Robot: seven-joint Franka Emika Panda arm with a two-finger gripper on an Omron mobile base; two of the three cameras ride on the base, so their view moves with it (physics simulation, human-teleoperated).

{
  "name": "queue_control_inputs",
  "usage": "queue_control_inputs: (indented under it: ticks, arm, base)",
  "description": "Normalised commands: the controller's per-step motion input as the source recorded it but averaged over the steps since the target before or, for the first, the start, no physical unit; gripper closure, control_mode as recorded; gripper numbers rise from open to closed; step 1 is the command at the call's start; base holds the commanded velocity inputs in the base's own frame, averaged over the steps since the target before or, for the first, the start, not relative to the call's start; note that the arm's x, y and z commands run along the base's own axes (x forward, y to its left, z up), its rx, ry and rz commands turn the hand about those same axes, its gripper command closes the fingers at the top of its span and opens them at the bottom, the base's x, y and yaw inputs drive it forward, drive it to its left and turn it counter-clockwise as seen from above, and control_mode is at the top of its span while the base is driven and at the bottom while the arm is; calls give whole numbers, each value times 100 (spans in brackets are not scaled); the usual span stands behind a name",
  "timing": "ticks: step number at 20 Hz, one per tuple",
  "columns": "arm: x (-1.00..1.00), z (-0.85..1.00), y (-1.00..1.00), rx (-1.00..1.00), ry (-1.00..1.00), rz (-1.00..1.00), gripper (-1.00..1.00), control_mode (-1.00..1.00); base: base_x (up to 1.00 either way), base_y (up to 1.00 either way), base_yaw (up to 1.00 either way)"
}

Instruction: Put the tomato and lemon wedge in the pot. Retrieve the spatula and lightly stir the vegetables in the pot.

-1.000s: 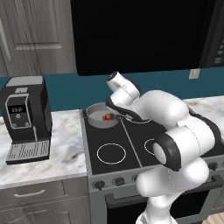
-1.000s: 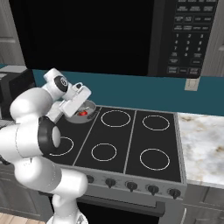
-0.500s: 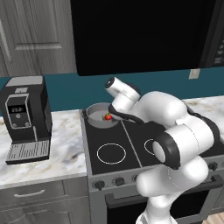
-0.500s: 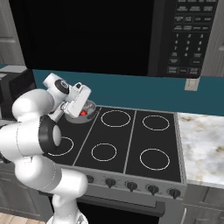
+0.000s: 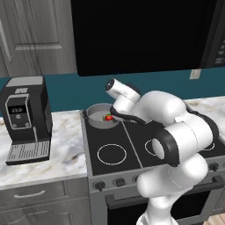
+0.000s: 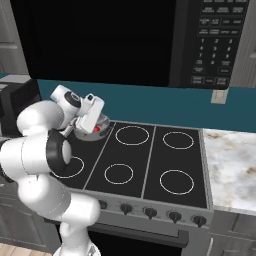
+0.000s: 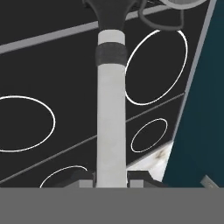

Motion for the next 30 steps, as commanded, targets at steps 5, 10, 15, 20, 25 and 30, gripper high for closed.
queue_control_inputs:
  ticks: [5, 10, 15, 20, 25, 30]
  arm:
    - [49, 13, 0, -2, 0, 0, 100, -100]
    - [39, 0, 5, -1, 0, 0, 100, -100]
    - [28, -3, 1, -7, 0, -1, 100, -100]
    - [1, -23, 0, -11, 0, -3, 100, -100]
    - [0, -13, 0, -6, -5, -5, 100, -100]
    - [0, 0, 3, -1, -4, -3, 100, -100]
  base:
    - [0, 0, 0]
    - [0, 0, 0]
    - [0, 0, 0]
    - [0, 0, 0]
    - [0, 0, 0]
    - [0, 0, 0]
